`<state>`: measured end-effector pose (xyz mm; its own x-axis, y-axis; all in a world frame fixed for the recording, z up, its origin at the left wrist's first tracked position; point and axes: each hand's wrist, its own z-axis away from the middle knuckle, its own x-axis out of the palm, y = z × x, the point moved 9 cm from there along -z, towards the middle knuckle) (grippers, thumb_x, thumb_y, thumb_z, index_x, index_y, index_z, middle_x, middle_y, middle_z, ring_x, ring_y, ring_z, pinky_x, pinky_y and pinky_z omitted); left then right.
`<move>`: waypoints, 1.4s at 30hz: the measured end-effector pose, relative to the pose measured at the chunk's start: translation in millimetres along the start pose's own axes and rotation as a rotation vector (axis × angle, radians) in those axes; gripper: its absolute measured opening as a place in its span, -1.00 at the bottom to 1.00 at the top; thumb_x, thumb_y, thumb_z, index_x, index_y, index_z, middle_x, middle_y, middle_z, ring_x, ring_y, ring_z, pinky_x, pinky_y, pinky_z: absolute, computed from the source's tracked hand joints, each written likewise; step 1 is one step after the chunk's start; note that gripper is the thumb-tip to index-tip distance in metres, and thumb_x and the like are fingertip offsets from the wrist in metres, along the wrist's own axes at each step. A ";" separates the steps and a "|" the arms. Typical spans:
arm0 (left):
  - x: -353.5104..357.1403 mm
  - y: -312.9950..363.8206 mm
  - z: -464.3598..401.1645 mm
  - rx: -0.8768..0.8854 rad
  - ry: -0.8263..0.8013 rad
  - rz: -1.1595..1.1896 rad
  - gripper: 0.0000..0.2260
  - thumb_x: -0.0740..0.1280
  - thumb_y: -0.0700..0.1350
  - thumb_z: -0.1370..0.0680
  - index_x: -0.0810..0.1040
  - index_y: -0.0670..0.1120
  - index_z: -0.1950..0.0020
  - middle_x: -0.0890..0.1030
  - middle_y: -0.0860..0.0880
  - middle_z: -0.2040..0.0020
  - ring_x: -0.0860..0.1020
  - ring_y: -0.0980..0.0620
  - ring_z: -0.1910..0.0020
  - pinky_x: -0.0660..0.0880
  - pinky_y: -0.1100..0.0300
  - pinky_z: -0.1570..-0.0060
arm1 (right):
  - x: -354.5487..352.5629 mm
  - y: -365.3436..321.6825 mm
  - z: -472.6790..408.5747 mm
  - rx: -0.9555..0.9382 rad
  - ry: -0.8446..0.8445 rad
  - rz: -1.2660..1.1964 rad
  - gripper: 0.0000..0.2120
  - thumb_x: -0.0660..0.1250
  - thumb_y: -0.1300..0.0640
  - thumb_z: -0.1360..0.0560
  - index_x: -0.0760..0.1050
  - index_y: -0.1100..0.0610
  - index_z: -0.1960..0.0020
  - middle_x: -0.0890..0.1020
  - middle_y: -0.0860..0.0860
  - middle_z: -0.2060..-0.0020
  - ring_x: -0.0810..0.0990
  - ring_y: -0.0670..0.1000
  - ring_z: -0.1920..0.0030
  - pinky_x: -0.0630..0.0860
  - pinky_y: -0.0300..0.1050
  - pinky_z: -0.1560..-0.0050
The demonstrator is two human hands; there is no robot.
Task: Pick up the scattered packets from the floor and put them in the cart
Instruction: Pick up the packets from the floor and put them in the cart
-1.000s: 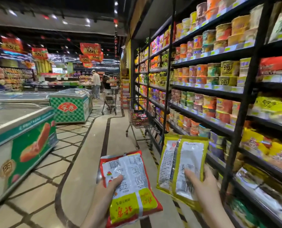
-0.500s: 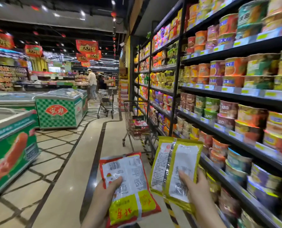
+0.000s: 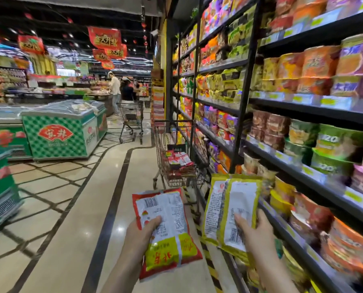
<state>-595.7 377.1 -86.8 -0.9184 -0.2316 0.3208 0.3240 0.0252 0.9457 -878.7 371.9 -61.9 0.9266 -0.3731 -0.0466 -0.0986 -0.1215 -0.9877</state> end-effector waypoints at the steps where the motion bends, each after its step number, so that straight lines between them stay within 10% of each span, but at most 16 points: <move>1: 7.7 -1.2 -30.3 0.003 0.011 -0.008 -0.81 0.33 -0.31 -0.49 0.57 -0.14 -0.08 0.70 -0.12 0.06 0.67 -0.17 0.10 0.57 -0.06 0.02 | 11.5 4.1 -30.4 -0.008 -0.014 0.008 -0.83 0.36 0.26 -0.49 0.42 0.08 -0.01 0.59 0.07 0.09 0.54 -0.10 0.19 0.43 -0.31 0.32; 5: 33.9 -6.1 -137.6 0.000 0.047 -0.025 -0.83 0.33 -0.31 -0.50 0.56 -0.07 0.01 0.70 -0.06 0.10 0.67 -0.09 0.17 0.57 0.05 0.17 | 51.8 21.0 -137.2 0.008 -0.055 0.041 -0.82 0.33 0.27 -0.50 0.42 0.11 -0.05 0.58 0.00 0.12 0.53 -0.14 0.19 0.40 -0.49 0.42; 13: 64.4 -38.5 -340.7 -0.020 0.101 -0.112 -0.85 0.33 -0.28 -0.51 0.56 -0.07 -0.02 0.67 -0.09 0.03 0.63 -0.11 0.07 0.55 -0.01 0.00 | 125.5 78.5 -322.1 0.069 -0.072 0.144 -0.87 0.39 0.18 -0.46 0.48 -0.01 0.11 0.66 0.00 0.10 0.64 0.05 0.08 0.57 0.12 -0.02; 25: 119.0 -74.6 -676.6 -0.087 0.083 -0.334 -0.79 0.42 -0.06 -0.37 0.59 0.00 0.01 0.69 -0.05 0.06 0.66 -0.06 0.12 0.58 -0.07 0.02 | 270.8 163.2 -603.2 0.145 -0.070 0.249 -0.84 0.40 0.12 -0.46 0.44 -0.04 0.06 0.64 -0.02 0.12 0.64 0.03 0.10 0.56 0.07 0.02; 33: 144.2 -110.4 -867.0 -0.010 0.158 -0.604 -0.92 0.38 -0.08 -0.47 0.53 0.07 0.07 0.62 0.04 0.17 0.55 0.14 0.23 0.38 0.25 0.29 | 355.7 242.4 -781.3 0.251 -0.125 0.308 -0.65 0.42 0.12 -0.44 0.47 0.18 -0.19 0.63 0.13 -0.09 0.62 0.13 -0.07 0.53 0.15 -0.12; 39: 171.0 -149.8 -1043.1 -0.071 0.231 -0.608 -0.73 0.38 -0.09 -0.48 0.54 -0.09 -0.17 0.63 -0.08 0.00 0.55 -0.05 0.06 0.34 0.21 0.13 | 451.7 293.2 -954.4 0.274 -0.235 0.316 -0.78 0.38 0.25 -0.48 0.47 0.26 -0.09 0.63 0.14 0.01 0.55 -0.13 0.25 0.42 -0.53 0.31; 42: 177.1 -173.4 -1126.5 -0.127 0.246 -0.669 -0.50 0.32 0.17 -0.34 0.54 -0.11 -0.14 0.62 -0.07 0.07 0.57 -0.08 0.03 0.35 0.20 0.15 | 504.8 335.8 -1027.7 0.335 -0.274 0.336 -0.58 0.43 -0.02 -0.35 0.49 0.16 -0.13 0.62 0.20 -0.09 0.59 0.04 0.08 0.54 -0.02 -0.02</move>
<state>-558.7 -763.9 -252.4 -0.8566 -0.3701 -0.3596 -0.2519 -0.3082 0.9174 -816.9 -802.5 -263.6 0.9290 -0.0824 -0.3607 -0.3259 0.2793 -0.9032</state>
